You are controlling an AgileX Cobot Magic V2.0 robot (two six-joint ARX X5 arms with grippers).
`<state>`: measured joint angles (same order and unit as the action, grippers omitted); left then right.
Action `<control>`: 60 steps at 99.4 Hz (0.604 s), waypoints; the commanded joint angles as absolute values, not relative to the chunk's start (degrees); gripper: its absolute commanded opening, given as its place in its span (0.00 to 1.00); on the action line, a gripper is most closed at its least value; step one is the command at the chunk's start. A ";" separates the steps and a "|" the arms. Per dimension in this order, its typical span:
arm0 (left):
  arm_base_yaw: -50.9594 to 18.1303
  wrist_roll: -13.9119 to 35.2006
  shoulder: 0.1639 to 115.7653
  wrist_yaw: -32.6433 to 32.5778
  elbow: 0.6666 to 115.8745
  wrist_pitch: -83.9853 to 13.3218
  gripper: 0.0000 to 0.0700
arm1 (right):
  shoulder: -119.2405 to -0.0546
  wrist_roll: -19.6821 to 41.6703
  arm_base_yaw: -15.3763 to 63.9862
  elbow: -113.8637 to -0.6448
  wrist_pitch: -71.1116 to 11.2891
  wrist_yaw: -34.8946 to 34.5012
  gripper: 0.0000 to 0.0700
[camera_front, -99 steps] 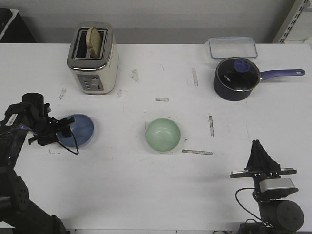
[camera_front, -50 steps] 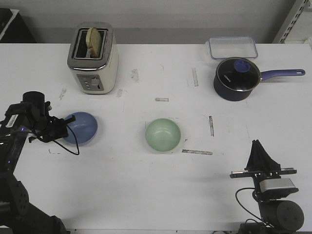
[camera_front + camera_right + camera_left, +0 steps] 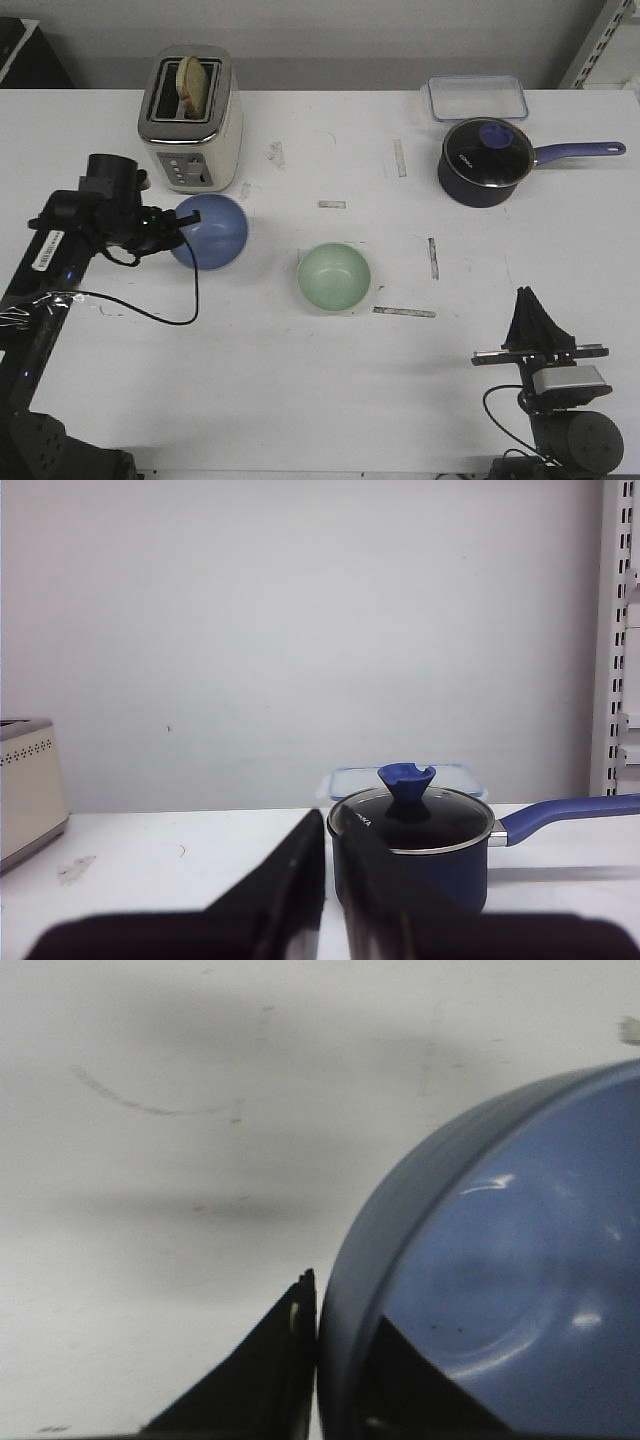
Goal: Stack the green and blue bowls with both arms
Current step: 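Lift the blue bowl with the left gripper and lower it into the green bowl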
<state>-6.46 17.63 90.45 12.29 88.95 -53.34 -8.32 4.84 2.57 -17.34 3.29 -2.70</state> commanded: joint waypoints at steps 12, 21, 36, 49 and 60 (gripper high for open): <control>-16.86 21.80 91.81 12.73 90.26 -47.99 0.00 | -8.23 5.54 2.57 -17.67 3.88 -2.57 0.02; -21.74 22.68 92.95 14.28 90.26 -44.82 0.00 | -8.23 5.54 2.57 -17.67 3.88 -2.57 0.02; -28.75 23.64 95.88 15.29 90.26 -39.27 0.00 | -8.23 5.54 2.57 -17.67 3.88 -2.57 0.02; -31.92 23.66 98.96 15.25 90.26 -36.80 0.00 | -8.23 5.52 2.57 -17.67 3.88 -2.57 0.02; -33.30 23.66 101.23 14.98 90.26 -36.93 0.00 | -8.23 5.54 2.57 -17.67 3.88 -2.57 0.02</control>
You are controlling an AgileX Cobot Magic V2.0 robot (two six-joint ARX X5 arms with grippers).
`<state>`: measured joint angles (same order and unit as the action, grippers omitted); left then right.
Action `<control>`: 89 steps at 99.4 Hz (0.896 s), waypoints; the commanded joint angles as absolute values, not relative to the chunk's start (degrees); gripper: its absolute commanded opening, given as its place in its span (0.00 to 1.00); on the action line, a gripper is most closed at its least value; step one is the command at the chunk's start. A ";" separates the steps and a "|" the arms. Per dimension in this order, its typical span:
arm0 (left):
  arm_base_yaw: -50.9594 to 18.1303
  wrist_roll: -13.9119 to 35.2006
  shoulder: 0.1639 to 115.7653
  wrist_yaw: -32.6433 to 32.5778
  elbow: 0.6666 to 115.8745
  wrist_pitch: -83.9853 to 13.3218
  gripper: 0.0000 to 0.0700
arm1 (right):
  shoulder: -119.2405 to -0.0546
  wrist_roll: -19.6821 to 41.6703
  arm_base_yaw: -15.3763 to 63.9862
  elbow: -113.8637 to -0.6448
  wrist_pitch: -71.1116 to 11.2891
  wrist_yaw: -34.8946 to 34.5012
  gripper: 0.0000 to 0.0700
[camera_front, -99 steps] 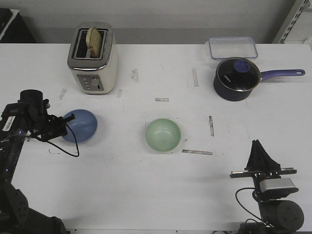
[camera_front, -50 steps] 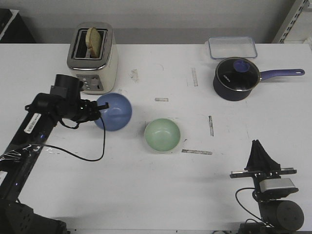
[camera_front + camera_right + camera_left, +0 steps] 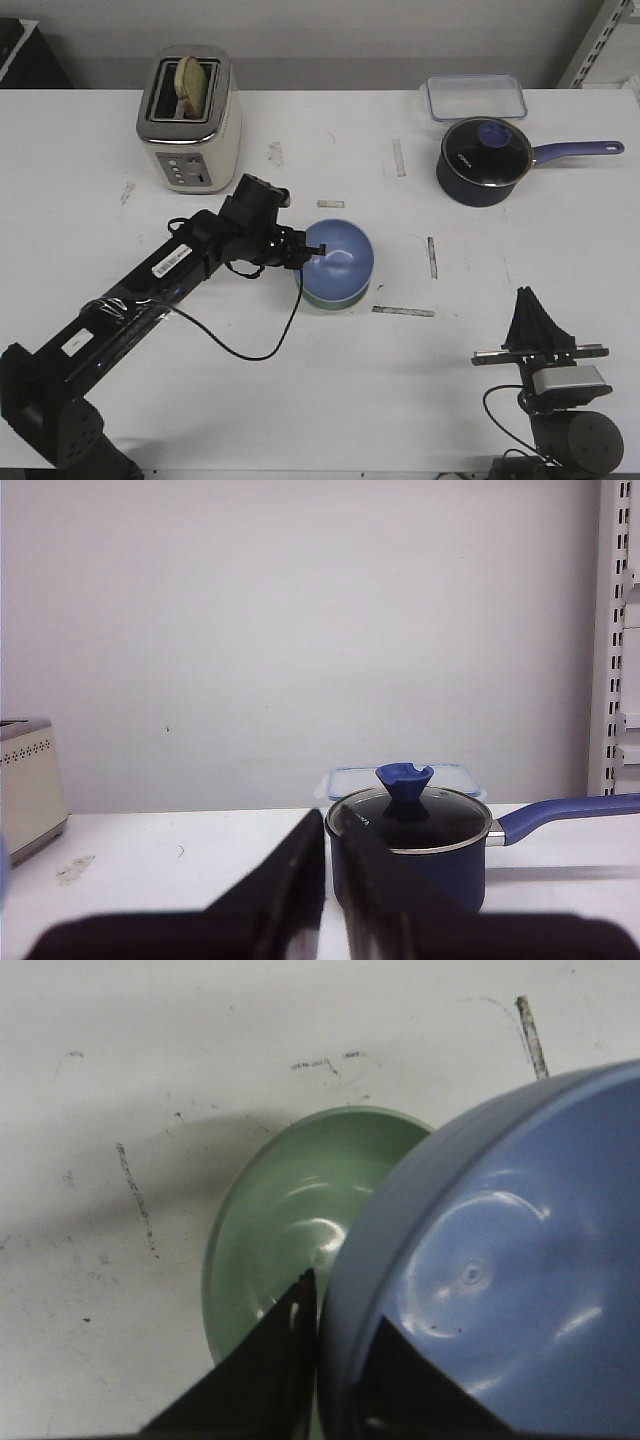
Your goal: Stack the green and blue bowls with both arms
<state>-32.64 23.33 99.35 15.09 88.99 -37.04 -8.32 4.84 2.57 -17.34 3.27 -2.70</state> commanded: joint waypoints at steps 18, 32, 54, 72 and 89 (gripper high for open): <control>-34.22 23.62 102.80 14.17 90.26 -37.10 0.08 | -8.23 5.52 2.57 -17.67 3.88 -2.57 0.02; -34.46 23.53 103.13 13.06 90.26 -37.10 0.08 | -8.23 5.54 2.57 -17.67 3.88 -2.57 0.02; -35.38 22.98 103.13 12.93 90.26 -36.21 0.34 | -8.23 5.54 2.57 -17.67 3.88 -2.57 0.02; -36.86 23.00 102.98 13.15 90.26 -36.16 0.35 | -8.23 5.54 2.57 -17.67 3.88 -2.57 0.02; -37.21 23.03 101.08 13.13 90.26 -36.60 0.41 | -8.23 5.54 2.57 -17.67 3.88 -2.57 0.02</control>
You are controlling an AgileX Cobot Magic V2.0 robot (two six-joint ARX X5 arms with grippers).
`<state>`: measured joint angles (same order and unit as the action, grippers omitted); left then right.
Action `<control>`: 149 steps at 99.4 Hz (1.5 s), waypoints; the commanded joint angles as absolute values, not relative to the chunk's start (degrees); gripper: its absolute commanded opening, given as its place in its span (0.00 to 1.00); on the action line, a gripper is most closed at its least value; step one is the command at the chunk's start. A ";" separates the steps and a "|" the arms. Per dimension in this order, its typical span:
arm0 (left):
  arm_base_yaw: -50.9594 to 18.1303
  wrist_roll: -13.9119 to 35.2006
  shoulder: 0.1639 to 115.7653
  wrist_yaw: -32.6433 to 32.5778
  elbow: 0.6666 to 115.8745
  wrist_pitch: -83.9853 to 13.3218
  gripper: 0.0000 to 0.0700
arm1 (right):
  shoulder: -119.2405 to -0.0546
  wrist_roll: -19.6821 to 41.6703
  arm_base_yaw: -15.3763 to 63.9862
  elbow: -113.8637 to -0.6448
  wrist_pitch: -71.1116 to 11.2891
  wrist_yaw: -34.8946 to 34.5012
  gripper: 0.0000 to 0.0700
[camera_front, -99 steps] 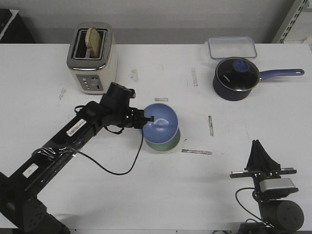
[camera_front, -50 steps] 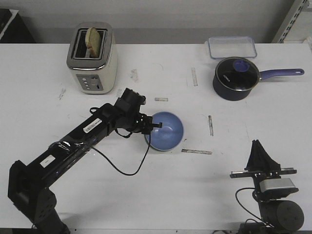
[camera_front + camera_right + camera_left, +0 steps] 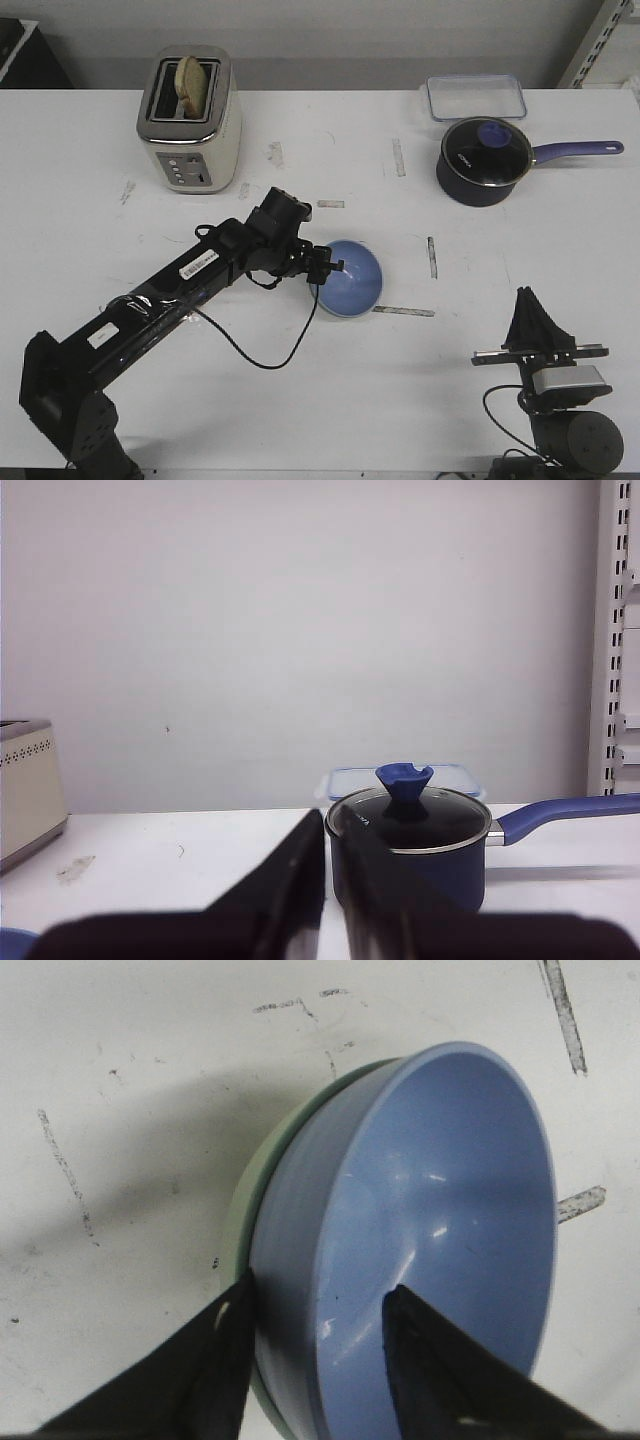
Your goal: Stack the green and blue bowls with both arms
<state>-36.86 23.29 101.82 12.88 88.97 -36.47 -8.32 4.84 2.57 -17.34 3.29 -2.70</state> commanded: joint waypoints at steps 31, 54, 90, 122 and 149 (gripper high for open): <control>-36.32 22.98 96.03 12.97 90.04 -37.71 0.48 | -8.23 5.54 2.57 -17.67 3.88 -2.57 0.02; -36.23 16.34 90.80 9.17 85.36 -32.88 0.48 | -8.23 5.54 2.57 -17.67 3.88 -2.57 0.02; -33.41 -3.01 73.01 8.99 61.98 -5.93 0.36 | -8.23 5.54 2.57 -17.67 3.88 -2.57 0.02; -24.91 -2.92 59.37 8.97 45.08 8.27 0.00 | -8.23 5.54 2.57 -17.67 3.88 -2.57 0.02; -18.63 -2.50 48.73 7.86 34.06 15.73 0.00 | -8.23 5.52 2.57 -17.67 3.88 -2.57 0.02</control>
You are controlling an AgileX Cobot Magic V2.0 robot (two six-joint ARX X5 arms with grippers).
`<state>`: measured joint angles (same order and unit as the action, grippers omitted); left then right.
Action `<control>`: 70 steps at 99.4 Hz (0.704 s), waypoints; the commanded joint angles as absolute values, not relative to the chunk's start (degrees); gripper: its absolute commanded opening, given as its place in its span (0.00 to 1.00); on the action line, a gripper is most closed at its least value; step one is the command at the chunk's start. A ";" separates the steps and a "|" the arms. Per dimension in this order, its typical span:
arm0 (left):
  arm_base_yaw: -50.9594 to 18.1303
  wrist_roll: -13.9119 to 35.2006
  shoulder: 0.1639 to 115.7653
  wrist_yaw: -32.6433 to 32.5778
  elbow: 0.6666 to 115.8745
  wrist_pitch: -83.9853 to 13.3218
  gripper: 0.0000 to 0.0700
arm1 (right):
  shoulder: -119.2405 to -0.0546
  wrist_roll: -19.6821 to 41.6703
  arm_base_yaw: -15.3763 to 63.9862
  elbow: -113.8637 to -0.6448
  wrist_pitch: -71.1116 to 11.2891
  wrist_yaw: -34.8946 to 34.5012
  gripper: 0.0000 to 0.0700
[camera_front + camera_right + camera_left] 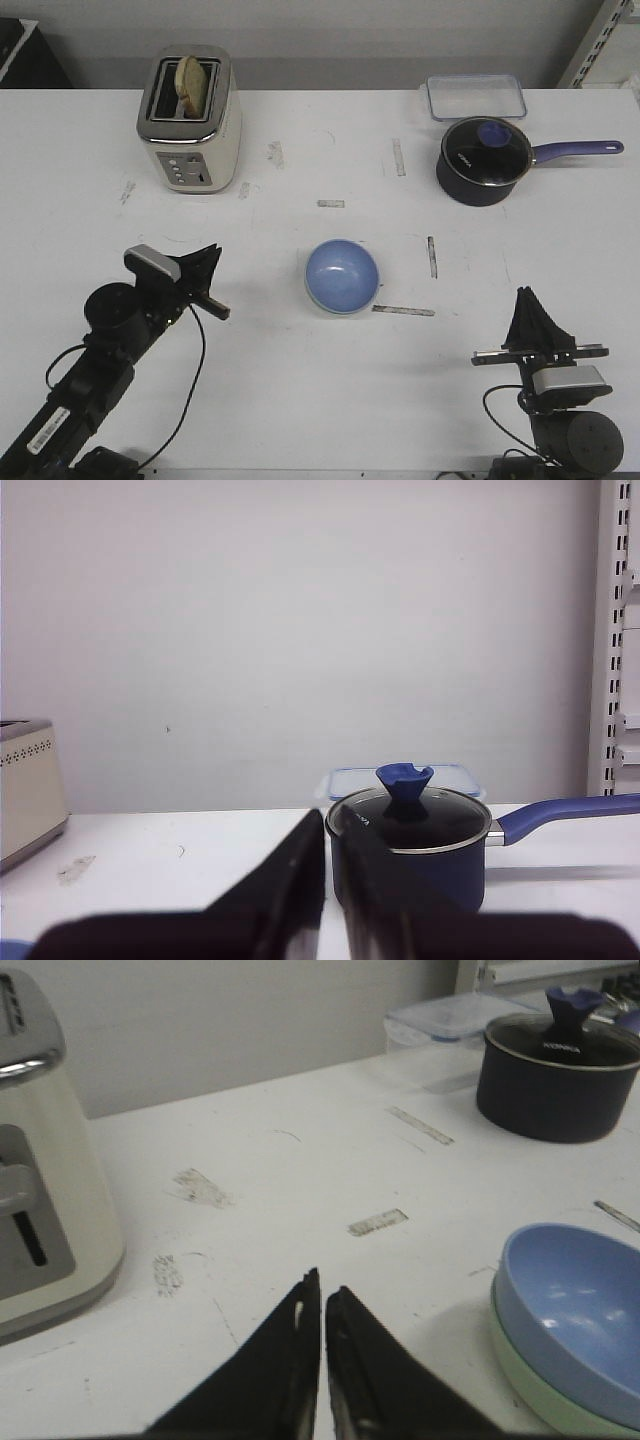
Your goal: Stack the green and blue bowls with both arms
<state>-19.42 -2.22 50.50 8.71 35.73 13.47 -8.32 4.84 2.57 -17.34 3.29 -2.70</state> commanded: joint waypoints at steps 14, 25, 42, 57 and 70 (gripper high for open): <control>-15.84 -2.28 42.28 2.46 28.38 17.23 0.00 | -8.23 5.54 2.57 -17.67 3.88 -2.57 0.02; -13.54 -1.93 37.08 -0.34 24.64 17.26 0.00 | -8.23 5.54 2.57 -17.67 3.88 -2.57 0.02; -10.26 -1.93 28.71 -0.38 20.10 16.99 0.00 | -8.23 5.54 2.57 -17.67 3.88 -2.57 0.02; -8.21 -1.96 22.28 -0.40 19.29 11.07 0.00 | -8.23 5.54 2.57 -17.67 3.88 -2.57 0.02; -7.66 -1.96 18.87 -0.45 19.31 7.46 0.00 | -8.23 5.52 2.57 -17.67 3.88 -2.57 0.02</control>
<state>-7.66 -2.04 19.66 -0.27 19.05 7.75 -8.32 4.84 2.57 -17.34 3.29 -2.70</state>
